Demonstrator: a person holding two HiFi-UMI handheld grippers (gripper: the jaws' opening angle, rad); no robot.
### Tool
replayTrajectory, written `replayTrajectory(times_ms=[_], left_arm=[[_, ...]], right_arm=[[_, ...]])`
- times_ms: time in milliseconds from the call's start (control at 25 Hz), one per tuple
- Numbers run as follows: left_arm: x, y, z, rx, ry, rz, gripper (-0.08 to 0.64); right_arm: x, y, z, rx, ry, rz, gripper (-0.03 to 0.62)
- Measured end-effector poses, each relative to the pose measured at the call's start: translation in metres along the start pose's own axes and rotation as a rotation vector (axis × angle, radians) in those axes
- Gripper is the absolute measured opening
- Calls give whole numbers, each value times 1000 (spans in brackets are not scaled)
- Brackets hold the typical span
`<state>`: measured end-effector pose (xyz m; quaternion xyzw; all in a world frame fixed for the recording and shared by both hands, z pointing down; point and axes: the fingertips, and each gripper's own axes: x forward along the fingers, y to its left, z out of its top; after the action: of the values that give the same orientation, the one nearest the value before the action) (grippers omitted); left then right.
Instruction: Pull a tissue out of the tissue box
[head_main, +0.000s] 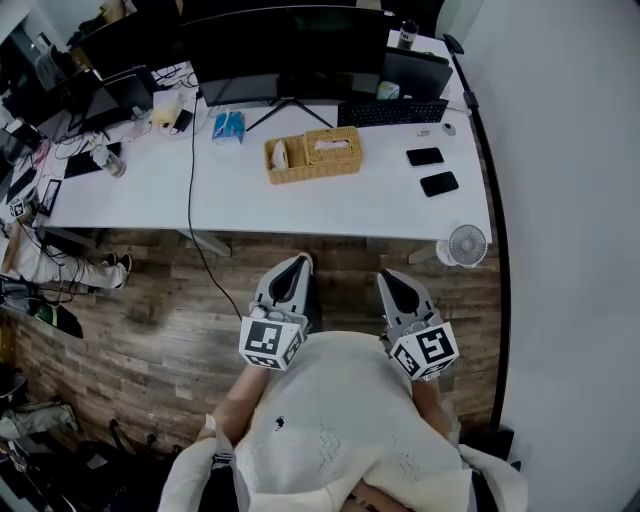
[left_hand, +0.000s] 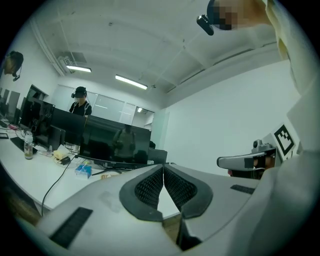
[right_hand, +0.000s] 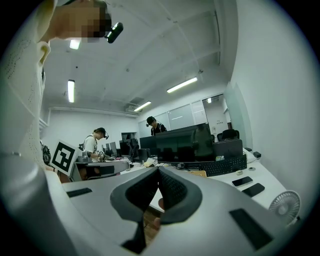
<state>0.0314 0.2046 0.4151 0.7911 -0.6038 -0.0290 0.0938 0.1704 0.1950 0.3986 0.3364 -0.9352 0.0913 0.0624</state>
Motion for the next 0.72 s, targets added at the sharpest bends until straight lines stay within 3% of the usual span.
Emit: replayTrajectory(times_ms=[720], left_arm=[[99,68,22,46,26,-37,15]], right_arm=[[117,-37,35,-27,25,56,2]])
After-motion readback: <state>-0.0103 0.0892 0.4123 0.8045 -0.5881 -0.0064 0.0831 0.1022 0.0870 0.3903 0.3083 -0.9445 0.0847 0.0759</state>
